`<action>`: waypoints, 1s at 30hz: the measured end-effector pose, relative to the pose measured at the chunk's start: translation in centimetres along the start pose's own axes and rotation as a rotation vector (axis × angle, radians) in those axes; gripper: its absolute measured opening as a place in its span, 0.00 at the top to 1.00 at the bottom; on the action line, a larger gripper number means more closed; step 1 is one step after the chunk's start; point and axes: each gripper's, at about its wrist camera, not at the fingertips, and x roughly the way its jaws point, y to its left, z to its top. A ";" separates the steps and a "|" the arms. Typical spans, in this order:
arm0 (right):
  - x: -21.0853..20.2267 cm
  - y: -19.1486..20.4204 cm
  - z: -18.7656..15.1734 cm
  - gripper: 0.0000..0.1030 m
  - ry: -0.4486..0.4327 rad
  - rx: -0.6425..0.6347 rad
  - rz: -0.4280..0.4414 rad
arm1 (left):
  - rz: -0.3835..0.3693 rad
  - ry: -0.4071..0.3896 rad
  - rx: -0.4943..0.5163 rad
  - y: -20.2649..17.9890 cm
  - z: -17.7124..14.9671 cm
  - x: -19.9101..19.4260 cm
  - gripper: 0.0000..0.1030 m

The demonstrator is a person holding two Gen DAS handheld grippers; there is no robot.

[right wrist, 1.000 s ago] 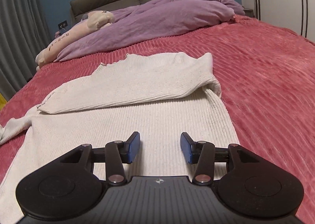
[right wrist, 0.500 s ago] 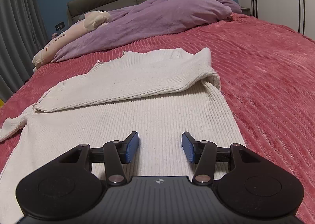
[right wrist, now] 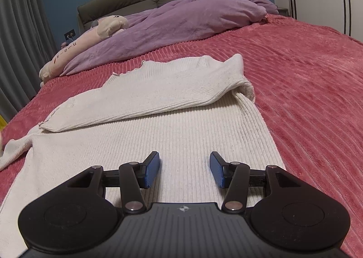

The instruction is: Fold small clothes

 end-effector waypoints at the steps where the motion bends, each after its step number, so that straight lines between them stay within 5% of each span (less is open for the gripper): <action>1: 0.0 0.0 0.0 0.53 0.000 0.000 0.000 | -0.047 0.017 0.044 -2.9 -0.9 0.2 0.91; 5: 0.0 0.0 0.1 0.53 0.008 0.003 0.002 | -0.198 0.151 0.220 -13.1 -7.0 2.0 0.88; 6: -0.1 -0.1 0.3 0.53 0.013 0.008 0.006 | -0.211 0.193 0.248 -15.0 -9.0 2.5 0.83; 8: -0.3 -0.4 0.7 0.53 0.029 0.022 0.018 | -0.236 0.287 0.290 -17.2 -12.9 3.3 0.47; 9: -0.4 -0.5 1.0 0.53 0.038 0.031 0.025 | -0.227 0.322 0.296 -17.7 -14.2 3.2 0.48; 12: -1.1 -0.8 2.2 0.53 0.050 0.062 0.072 | -0.236 0.387 0.271 -16.5 -17.2 1.7 0.47; 21: 3.3 5.0 7.0 0.54 0.150 0.052 0.322 | -0.001 0.375 0.277 -8.8 -16.4 -1.4 0.38; 27: 9.5 8.2 8.3 0.56 0.278 0.089 0.315 | 0.053 0.334 0.257 -6.5 -14.4 -1.2 0.33; 30: 10.3 9.4 8.7 0.83 0.286 0.060 0.317 | 0.088 0.328 0.252 -6.0 -13.7 -0.2 0.33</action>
